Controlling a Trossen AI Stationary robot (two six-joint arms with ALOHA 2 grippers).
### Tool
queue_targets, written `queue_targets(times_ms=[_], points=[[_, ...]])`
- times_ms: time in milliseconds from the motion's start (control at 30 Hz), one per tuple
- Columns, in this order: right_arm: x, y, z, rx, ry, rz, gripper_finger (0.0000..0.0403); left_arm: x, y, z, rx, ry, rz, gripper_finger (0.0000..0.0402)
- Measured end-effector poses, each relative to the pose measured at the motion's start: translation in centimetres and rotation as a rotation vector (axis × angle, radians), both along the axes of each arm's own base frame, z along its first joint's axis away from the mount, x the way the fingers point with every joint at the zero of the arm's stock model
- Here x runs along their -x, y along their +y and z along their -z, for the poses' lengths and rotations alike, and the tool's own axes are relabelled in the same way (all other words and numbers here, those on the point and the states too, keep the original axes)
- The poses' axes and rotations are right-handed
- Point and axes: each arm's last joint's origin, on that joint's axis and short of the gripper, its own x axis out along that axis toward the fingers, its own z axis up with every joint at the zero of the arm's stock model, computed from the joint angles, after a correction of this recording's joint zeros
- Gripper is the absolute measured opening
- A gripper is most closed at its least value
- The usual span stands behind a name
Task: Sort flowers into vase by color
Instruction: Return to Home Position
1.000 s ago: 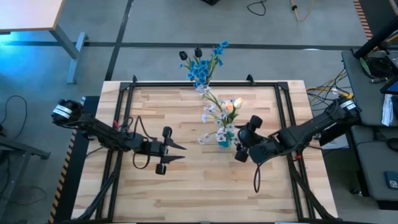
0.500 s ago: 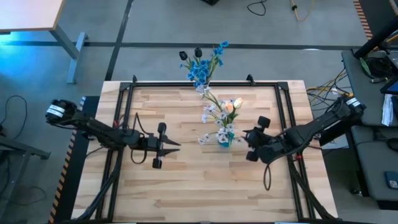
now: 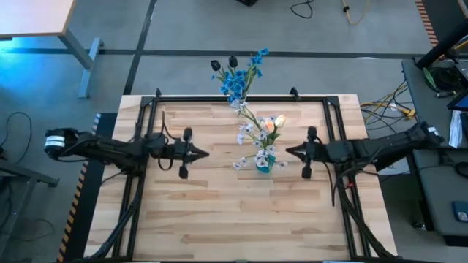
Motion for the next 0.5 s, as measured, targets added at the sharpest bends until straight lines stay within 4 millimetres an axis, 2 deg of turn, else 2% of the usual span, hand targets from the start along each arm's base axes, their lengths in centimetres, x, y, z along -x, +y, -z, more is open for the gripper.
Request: queue_targets(times_ms=[100, 300, 500], points=[[0.5, -0.9, 1.0, 0.005, -0.050, -0.021, 0.0008, 0.8, 0.7, 0.2, -0.004, -0.020, -0.028, 0.0000], [1.1, -2.1, 3.0, 0.014, -0.167, -0.088, 0.0008, 2.7, 0.9, 1.0, -0.037, -0.048, -0.048, 0.0000], [1.3, -3.2, 4.4, 0.014, -0.167, -0.095, 0.0008, 4.6, 0.8, 2.1, -0.034, -0.072, -0.098, 0.0000]])
